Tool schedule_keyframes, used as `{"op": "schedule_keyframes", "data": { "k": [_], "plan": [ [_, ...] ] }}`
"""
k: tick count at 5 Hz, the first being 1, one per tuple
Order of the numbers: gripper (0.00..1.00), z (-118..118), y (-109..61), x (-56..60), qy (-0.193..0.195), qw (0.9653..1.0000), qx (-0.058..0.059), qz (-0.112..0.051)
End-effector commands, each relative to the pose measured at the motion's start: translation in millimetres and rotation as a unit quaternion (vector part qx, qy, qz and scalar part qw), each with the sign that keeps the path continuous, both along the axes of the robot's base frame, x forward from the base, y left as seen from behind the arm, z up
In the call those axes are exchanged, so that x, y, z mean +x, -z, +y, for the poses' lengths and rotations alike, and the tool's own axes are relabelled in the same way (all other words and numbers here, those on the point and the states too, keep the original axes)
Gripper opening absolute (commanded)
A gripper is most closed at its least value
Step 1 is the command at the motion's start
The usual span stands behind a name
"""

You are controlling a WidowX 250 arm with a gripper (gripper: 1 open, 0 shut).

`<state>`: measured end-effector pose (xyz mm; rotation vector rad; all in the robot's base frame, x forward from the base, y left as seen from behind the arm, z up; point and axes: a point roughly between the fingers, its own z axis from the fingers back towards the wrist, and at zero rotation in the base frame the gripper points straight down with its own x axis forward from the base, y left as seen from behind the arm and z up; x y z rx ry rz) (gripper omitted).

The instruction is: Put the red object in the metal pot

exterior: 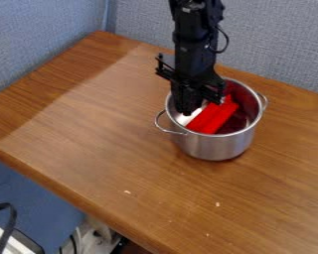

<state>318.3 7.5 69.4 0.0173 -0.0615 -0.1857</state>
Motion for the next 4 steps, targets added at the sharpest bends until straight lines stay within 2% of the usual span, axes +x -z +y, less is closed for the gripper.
{"op": "schedule_keyframes", "data": {
  "k": [1,3,4],
  "plan": [
    [0.0,10.4,-14.7,12.7,0.014,0.9995,-0.003,-0.03],
    [0.0,28.3,-17.1,24.1,-0.01,0.9991,-0.005,-0.04],
    [1.0,35.0,-17.0,26.6,0.011,0.9988,-0.006,-0.047]
  ]
}}
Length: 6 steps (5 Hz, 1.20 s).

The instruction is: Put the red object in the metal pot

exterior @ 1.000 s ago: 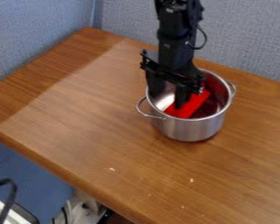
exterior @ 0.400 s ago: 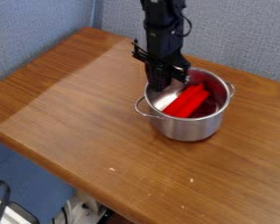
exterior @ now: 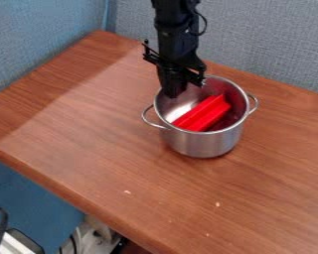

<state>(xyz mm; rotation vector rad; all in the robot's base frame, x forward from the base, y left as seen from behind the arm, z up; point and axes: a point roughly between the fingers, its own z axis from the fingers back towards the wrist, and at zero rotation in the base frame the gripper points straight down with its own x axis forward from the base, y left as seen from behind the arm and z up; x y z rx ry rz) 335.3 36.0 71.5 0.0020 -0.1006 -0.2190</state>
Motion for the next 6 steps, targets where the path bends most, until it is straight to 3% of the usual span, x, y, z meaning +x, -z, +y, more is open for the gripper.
{"op": "schedule_keyframes", "data": {
  "k": [1,2,3,4,5,6],
  "plan": [
    [1.0,12.8,-12.0,13.1,0.016,0.9993,0.002,-0.033],
    [0.0,8.3,-25.7,17.0,0.033,0.9988,0.0,-0.035],
    [0.0,4.4,-37.2,19.6,0.052,0.9981,-0.001,-0.033],
    [1.0,-1.2,-55.4,23.4,0.072,0.9967,-0.003,-0.039],
    [1.0,1.3,-65.9,22.6,0.081,0.9956,-0.006,-0.047],
    [1.0,4.9,-64.9,20.9,0.091,0.995,-0.008,-0.039]
  ]
}}
